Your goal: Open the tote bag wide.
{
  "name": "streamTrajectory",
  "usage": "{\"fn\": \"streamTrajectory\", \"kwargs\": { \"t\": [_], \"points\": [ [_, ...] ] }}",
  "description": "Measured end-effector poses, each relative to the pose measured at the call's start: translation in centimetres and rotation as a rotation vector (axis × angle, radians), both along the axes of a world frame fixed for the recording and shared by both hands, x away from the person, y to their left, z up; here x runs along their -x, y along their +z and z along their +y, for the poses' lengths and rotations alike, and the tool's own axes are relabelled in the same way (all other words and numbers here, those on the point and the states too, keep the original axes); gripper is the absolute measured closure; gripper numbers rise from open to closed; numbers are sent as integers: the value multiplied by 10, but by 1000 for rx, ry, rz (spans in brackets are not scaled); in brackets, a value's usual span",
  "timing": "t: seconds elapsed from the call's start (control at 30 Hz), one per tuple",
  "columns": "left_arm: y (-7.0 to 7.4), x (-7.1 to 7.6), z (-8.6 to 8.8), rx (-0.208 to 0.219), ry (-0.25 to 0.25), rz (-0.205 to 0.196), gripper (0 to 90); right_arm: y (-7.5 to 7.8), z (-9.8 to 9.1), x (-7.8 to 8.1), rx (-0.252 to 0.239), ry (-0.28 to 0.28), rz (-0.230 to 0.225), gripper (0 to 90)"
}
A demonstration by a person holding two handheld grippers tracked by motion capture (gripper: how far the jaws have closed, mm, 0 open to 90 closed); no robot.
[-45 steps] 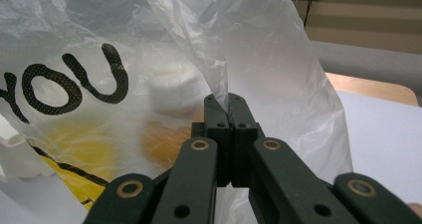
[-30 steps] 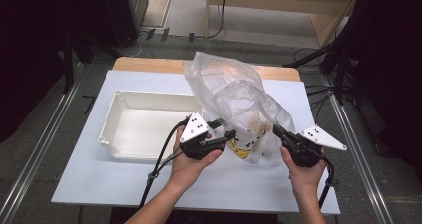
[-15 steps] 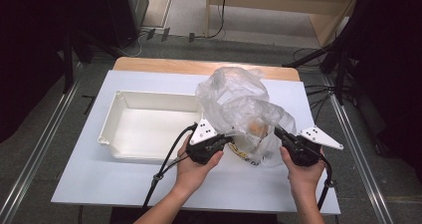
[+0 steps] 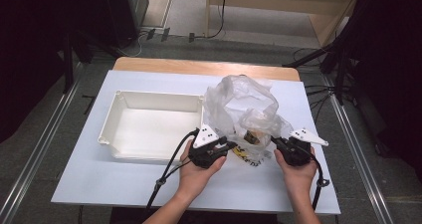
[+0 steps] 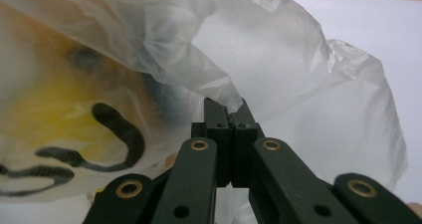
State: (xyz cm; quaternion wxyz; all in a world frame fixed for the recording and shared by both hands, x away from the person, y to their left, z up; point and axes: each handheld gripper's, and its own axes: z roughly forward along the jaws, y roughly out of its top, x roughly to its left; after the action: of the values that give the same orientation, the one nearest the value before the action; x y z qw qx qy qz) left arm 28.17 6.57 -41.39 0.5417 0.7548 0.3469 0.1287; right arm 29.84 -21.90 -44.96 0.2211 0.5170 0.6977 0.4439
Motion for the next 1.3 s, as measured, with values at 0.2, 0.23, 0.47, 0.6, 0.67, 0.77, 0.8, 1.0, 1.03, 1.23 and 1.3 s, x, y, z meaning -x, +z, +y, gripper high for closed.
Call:
{"fn": "streamTrajectory", "kwargs": {
  "t": [0.2, 0.23, 0.47, 0.6, 0.67, 0.77, 0.8, 1.0, 1.03, 1.23, 1.3],
  "points": [
    [24, 2, 15, 81, 118, -78, 116, -5, 8, -1, 37, 17, 9, 900],
    [24, 2, 15, 81, 118, -78, 107, -5, 10, -1, 37, 18, 17, 900],
    [50, 1, 19, 170, 120, -124, 75, -6, 13, -1, 63, 27, 17, 900],
    [51, -10, 11, 104, 155, -90, 365, -7, 13, 0, 61, 27, 14, 900],
    [49, -12, 10, 92, 146, -84, 621, -7, 12, 0, 55, 30, 10, 900],
    [40, -16, 6, 68, 96, -48, 804, -6, 9, 1, 37, 33, 0, 851],
    [37, -16, 4, 55, 87, -41, 864, -5, 8, 1, 26, 31, -2, 820],
    [18, -19, -17, 20, 70, -6, 900, 11, -9, 10, -47, -34, -93, 565],
    [18, -19, -17, 20, 70, -6, 900, 14, -12, 11, -51, -38, -110, 550],
    [3, -23, -27, 3, 76, 40, 900, 39, -23, 23, -95, -63, -210, 522],
    [1, -23, -27, -7, 80, 46, 900, 44, -24, 25, -95, -61, -229, 527]
  ]
}}
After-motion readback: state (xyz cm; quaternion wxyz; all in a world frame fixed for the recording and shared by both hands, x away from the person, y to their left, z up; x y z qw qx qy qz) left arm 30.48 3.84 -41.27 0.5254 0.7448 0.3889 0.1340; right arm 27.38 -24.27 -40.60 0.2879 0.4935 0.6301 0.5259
